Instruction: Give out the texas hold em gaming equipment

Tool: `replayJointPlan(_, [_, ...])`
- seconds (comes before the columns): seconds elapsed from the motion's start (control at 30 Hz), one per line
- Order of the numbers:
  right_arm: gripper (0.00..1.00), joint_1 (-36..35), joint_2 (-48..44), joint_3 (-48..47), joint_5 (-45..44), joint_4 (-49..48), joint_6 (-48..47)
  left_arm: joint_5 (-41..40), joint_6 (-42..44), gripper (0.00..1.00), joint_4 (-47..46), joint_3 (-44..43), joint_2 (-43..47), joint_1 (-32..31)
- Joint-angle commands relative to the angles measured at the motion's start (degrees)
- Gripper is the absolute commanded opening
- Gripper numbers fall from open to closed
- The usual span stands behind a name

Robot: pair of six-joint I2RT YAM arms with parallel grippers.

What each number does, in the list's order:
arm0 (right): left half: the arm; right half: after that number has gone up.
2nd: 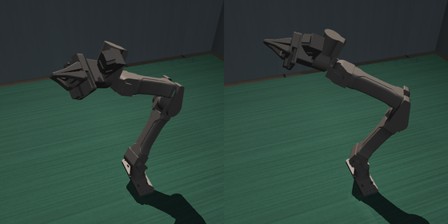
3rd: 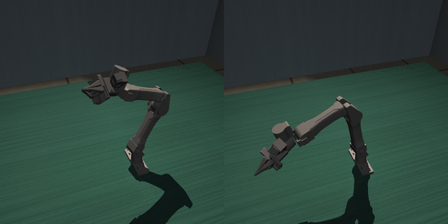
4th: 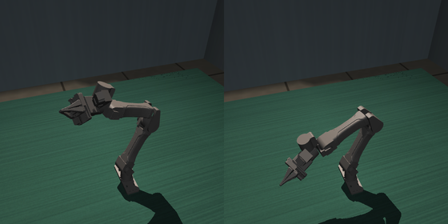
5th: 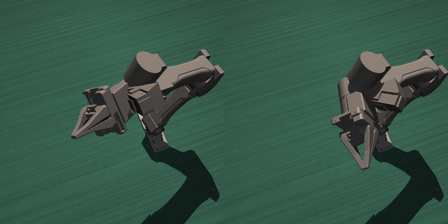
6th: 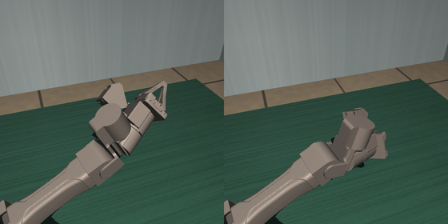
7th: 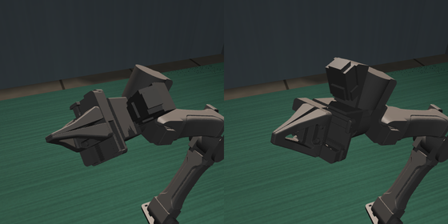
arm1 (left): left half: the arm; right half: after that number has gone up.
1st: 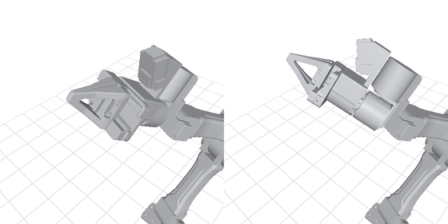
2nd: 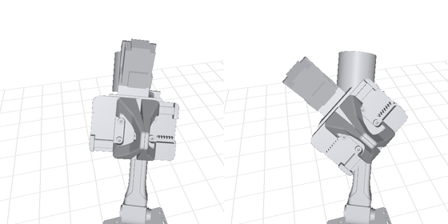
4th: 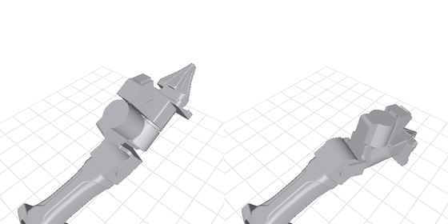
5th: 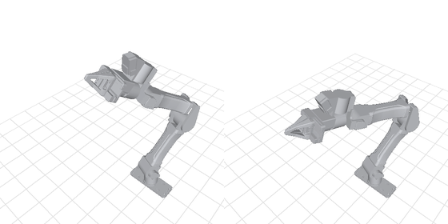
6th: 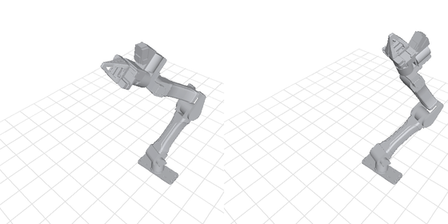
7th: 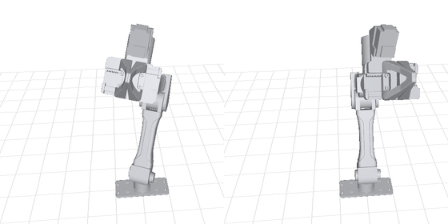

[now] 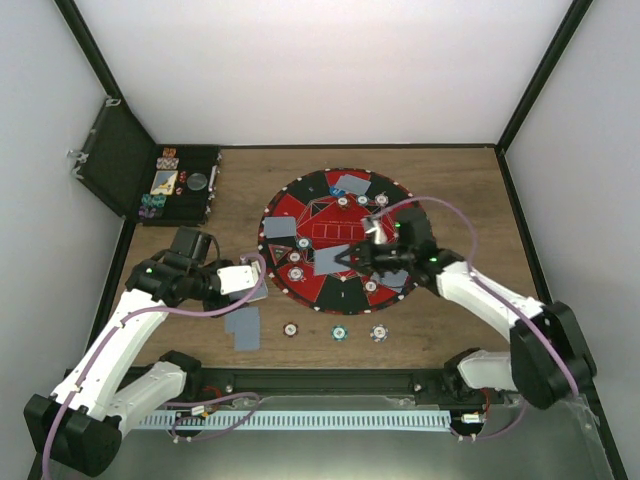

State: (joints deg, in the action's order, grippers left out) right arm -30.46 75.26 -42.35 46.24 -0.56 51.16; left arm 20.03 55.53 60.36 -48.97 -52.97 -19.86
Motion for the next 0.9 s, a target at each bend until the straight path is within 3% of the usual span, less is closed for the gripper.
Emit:
replayJointPlan(0.0, [0.01,10.89,-6.68,5.22,-1.15,11.66,-7.33,1.59,0.50,0.04,-1.12,-0.73,0.06,0.13])
replayJointPlan(0.13, [0.01,22.04,-8.82,9.56,-1.57,16.88,-11.60,1.68,0.54,0.04,-1.13,-0.97,-0.02,0.08])
replayJointPlan(0.27, [0.01,28.60,-8.70,10.99,-3.79,18.51,-12.57,1.50,0.49,0.04,-0.95,-1.11,0.19,0.10])
replayJointPlan(0.47, [0.03,29.67,-6.95,9.90,-9.94,20.37,-13.60,1.31,0.69,0.04,-0.68,-0.89,0.41,0.10])
replayJointPlan(0.67, [0.33,29.75,-6.24,7.98,-17.75,24.80,-14.70,1.33,0.71,0.04,-0.77,-0.78,0.55,0.13])
replayJointPlan(0.87, [0.51,29.67,-8.36,4.71,-26.02,30.09,-14.25,1.59,0.79,0.04,-0.77,-0.82,0.41,0.08])
